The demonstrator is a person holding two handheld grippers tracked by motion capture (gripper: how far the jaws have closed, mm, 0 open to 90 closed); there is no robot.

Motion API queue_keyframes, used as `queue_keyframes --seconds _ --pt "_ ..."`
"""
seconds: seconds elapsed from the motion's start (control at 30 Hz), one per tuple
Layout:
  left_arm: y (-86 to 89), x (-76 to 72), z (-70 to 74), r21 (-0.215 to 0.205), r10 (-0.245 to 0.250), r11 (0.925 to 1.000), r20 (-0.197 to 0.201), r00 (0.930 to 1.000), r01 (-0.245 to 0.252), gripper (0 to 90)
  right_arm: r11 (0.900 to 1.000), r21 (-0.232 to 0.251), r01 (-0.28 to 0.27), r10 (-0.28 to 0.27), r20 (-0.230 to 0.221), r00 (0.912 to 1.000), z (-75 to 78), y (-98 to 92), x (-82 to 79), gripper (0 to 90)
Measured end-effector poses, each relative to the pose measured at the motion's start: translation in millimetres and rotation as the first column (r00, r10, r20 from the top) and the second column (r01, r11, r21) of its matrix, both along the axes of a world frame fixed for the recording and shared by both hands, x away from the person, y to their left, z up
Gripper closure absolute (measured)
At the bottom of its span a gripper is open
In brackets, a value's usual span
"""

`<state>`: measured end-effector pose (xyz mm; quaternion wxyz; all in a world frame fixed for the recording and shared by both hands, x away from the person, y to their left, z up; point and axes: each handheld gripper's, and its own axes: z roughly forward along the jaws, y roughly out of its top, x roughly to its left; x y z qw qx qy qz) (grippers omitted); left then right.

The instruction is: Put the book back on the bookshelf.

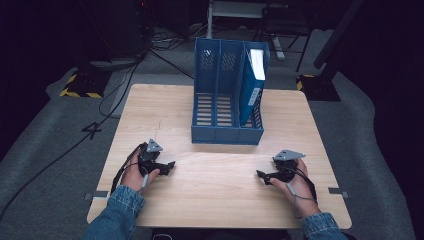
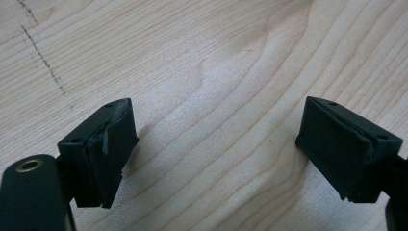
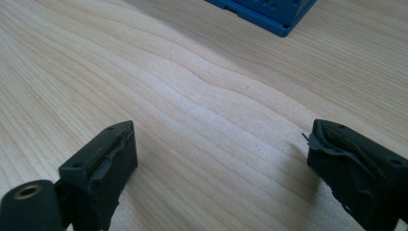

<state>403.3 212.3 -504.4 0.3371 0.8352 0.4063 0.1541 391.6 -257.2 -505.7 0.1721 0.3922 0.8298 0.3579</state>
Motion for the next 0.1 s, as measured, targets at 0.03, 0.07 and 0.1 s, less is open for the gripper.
queue_keyframes --seconds 0.03,0.07,0.1 --pt "0.0 0.0 0.0 0.0 0.0 1.0 0.0 1.0 0.0 13.8 1.0 0.0 0.0 0.0 0.0 1.0 0.0 0.0 0.0 10.3" --pt "0.0 0.0 0.0 -0.001 0.0 1.0 0.0 1.0 0.0 13.7 1.0 0.0 -0.001 0.001 -0.001 1.0 0.0 0.0 0.0 10.3" --pt "0.0 0.0 0.0 0.0 0.0 1.0 0.0 1.0 0.0 13.7 1.0 0.0 0.0 0.0 0.0 1.0 0.0 0.0 0.0 10.3"
